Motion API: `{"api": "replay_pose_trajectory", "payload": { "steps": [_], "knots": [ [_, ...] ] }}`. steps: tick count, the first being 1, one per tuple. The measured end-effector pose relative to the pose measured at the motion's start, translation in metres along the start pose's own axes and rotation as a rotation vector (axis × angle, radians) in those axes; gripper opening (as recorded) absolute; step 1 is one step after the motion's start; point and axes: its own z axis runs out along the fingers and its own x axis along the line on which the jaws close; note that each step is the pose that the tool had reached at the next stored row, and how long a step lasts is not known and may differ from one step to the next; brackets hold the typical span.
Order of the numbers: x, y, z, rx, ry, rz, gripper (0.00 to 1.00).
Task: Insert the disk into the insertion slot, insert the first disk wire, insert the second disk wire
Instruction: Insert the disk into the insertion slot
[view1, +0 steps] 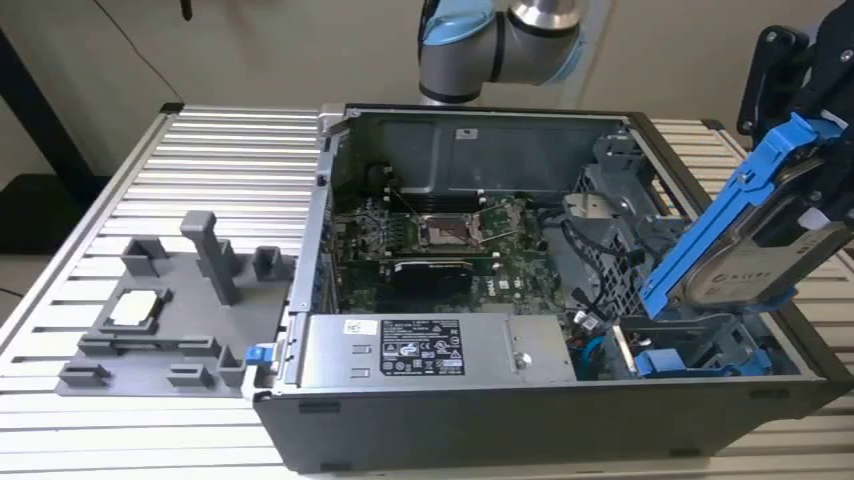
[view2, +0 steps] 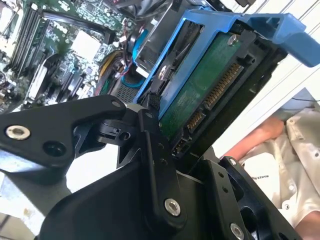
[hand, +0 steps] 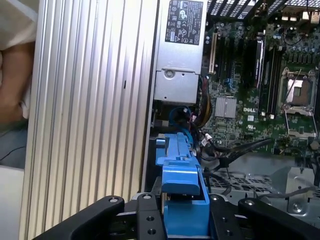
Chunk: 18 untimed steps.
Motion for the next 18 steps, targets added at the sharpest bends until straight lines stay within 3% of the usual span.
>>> {"api": "replay_pose_trajectory", "payload": {
  "steps": [4,10,18],
  "knots": [
    [0.0,0.0002,0.0012,0.0009,0.0002,0.0,0.33],
    [-0.0001,-0.0002,0.0109,0.014,0.0015,0.001,0.33],
    [-0.0001,-0.0006,0.0229,0.0222,0.0013,0.014,0.33]
  ]
}}
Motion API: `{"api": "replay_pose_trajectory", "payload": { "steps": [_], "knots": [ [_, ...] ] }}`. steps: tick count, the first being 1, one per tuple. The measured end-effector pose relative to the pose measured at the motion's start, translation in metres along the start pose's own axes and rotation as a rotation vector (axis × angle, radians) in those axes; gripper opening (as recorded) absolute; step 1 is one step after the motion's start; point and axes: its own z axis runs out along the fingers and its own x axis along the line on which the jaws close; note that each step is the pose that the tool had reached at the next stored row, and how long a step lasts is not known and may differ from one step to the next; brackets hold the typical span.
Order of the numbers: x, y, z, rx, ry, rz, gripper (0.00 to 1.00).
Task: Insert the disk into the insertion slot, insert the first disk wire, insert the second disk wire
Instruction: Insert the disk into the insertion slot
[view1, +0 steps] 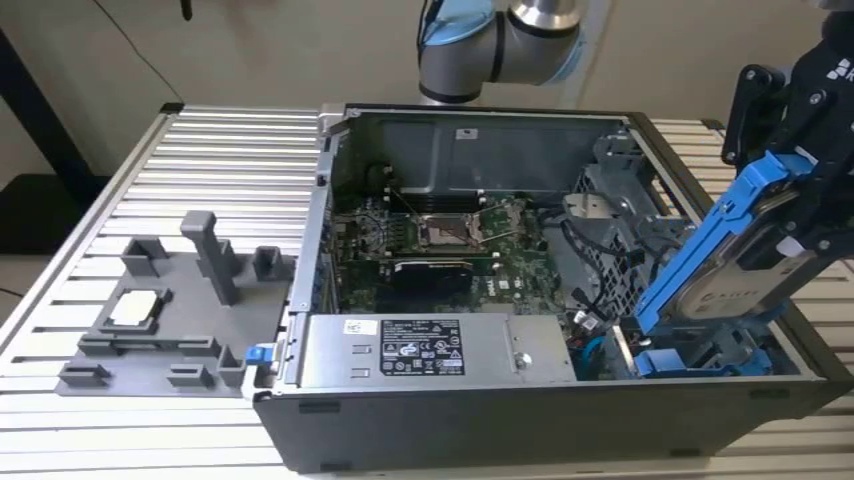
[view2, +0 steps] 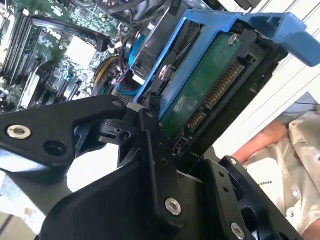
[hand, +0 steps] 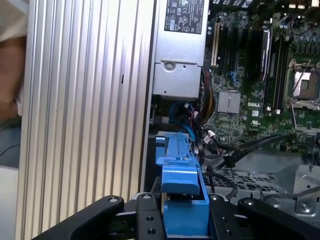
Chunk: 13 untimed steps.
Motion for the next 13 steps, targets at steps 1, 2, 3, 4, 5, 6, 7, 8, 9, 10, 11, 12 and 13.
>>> {"api": "replay_pose_trajectory", "payload": {
  "steps": [1,2,3,4,5,6,7,8,9,10,11,12,13],
  "knots": [
    [0.0,0.0,0.0013,0.0013,0.0001,0.001,0.33],
    [0.0,-0.0001,0.0027,0.0024,0.0001,0.003,0.33],
    [0.0,-0.0001,0.0037,0.0029,0.0002,0.003,0.33],
    [-0.0001,-0.0001,0.0041,0.0029,0.0002,0.004,0.33],
    [-0.0001,-0.0001,0.0041,0.0029,0.0004,0.003,0.33],
    [-0.0001,-0.0001,0.0041,0.003,0.0004,0.003,0.33],
    [-0.0001,-0.0001,0.0041,0.0029,0.0005,0.003,0.33],
    [-0.0001,-0.0001,0.0041,0.003,0.0005,0.003,0.33],
    [-0.0001,-0.0001,0.0041,0.003,0.0005,0.002,0.33],
    [-0.0001,-0.0001,0.0041,0.0029,0.0005,0.002,0.33],
    [-0.0002,-0.0001,0.0044,0.003,0.0005,0.002,0.33],
    [-0.0008,-0.0002,0.0051,0.0031,0.0006,0.002,0.33],
    [-0.0014,-0.0002,0.0059,0.0033,0.0008,0.002,0.33]
  ]
}}
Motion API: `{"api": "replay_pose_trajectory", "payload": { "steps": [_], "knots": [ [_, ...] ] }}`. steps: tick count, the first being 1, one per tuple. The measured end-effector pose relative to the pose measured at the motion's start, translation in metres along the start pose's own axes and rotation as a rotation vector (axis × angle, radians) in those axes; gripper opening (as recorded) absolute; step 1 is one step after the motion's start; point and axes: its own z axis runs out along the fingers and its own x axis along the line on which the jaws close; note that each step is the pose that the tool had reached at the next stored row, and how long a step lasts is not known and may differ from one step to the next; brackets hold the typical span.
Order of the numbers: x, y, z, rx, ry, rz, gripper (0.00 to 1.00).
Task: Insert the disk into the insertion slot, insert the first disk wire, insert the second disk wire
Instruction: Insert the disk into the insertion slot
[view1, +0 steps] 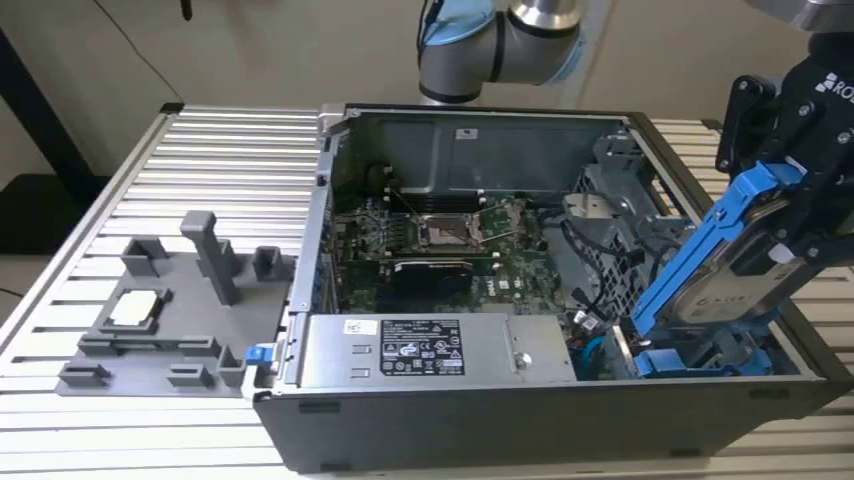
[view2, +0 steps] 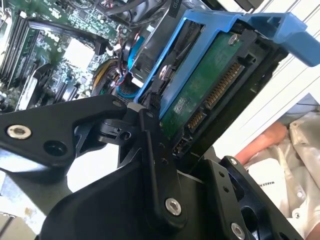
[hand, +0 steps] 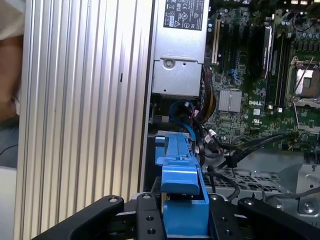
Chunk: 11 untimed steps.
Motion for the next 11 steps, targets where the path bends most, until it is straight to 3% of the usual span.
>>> {"api": "replay_pose_trajectory", "payload": {
  "steps": [4,9,11],
  "knots": [
    [-0.0007,-0.0002,0.0038,0.0009,-0.0036,0.0,0.33],
    [-0.0007,-0.0011,0.0089,0.0028,-0.0205,0.01,0.33],
    [-0.0007,-0.0016,0.0111,0.0035,-0.0229,0.014,0.33]
  ]
}}
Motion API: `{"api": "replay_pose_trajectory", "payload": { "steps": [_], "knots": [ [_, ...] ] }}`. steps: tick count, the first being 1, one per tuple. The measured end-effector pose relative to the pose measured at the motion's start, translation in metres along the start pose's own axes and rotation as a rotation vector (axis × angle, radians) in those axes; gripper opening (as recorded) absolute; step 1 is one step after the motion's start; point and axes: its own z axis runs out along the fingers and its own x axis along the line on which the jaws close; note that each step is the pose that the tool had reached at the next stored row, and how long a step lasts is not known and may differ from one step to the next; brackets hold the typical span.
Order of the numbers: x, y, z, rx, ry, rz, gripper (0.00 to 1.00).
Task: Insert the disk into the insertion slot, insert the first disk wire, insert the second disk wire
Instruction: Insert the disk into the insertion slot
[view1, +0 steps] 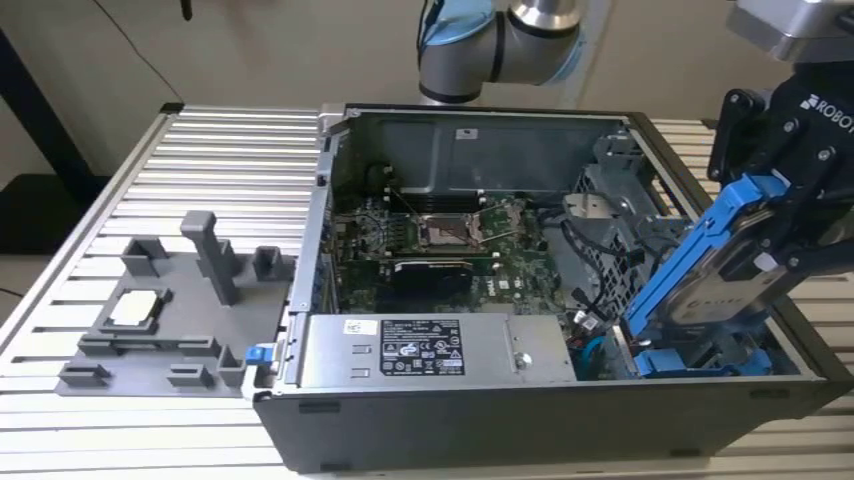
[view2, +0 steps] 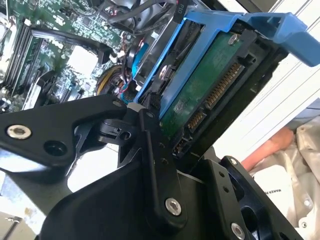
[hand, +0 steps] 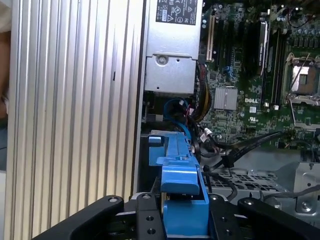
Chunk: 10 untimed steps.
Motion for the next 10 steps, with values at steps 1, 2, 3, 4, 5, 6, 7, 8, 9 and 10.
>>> {"api": "replay_pose_trajectory", "payload": {
  "steps": [1,2,3,4,5,6,7,8,9,10],
  "knots": [
    [0.0,-0.0002,0.001,0.0003,0.0002,0.0,0.33],
    [0.0001,-0.0006,0.0021,0.0003,-0.0001,0.0,0.33],
    [0.0002,-0.0013,0.0047,0.0004,0.0,0.001,0.33],
    [0.0003,-0.0025,0.0073,0.0004,-0.0001,0.003,0.33],
    [0.0004,-0.0037,0.0101,0.0004,-0.0002,0.005,0.33],
    [0.0005,-0.0044,0.0114,0.0005,-0.0002,0.006,0.33],
    [0.0005,-0.005,0.0124,0.0005,-0.0003,0.009,0.33],
    [0.0004,-0.0057,0.015,0.0007,-0.0009,0.018,0.33],
    [-0.0004,-0.0064,0.0177,0.0009,-0.0021,0.025,0.33],
    [-0.0007,-0.0073,0.0198,0.0009,-0.0023,0.027,0.33]
  ]
}}
